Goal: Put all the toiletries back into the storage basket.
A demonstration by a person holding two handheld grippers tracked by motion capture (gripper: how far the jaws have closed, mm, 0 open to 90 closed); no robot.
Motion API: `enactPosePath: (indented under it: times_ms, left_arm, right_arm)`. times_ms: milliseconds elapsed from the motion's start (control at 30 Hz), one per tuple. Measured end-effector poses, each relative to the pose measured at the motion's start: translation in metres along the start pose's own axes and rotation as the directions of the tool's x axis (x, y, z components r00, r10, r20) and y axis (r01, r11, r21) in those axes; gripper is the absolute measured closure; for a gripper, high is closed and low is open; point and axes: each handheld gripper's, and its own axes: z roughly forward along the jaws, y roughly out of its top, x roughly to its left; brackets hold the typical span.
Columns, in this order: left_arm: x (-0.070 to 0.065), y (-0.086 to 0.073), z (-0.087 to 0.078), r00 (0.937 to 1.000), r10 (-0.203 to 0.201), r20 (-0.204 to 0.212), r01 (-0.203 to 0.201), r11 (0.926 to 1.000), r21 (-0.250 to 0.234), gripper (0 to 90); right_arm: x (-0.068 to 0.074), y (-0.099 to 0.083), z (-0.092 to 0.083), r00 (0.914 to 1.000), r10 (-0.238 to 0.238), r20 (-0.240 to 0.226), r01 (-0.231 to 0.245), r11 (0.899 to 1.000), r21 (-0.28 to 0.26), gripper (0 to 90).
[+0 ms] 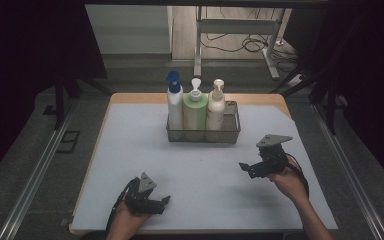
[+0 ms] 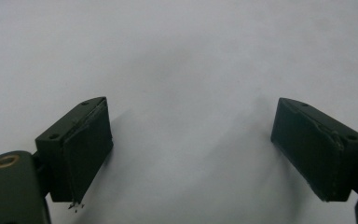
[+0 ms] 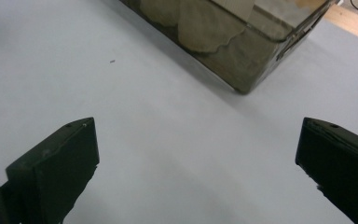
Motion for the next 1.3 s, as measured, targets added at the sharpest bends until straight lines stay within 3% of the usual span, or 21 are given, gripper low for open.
enactPosePath:
  times_ms: [533,1300]
  left_arm:
    - [0.0,0.0,0.0,1.0,0.0,-0.001,0.0,1.0,0.0,12.1]
    - [0.0,0.0,0.0,1.0,-0.002,0.0,0.002,1.0,-0.003,12.2]
  right_arm:
    - [0.011,-0.033,-0.011,0.9999,0.015,0.004,-0.016,0.999,0.028,0.0]
    - [0.024,-0.078,0.01,0.999,0.04,-0.018,-0.038,0.997,0.06,0.0]
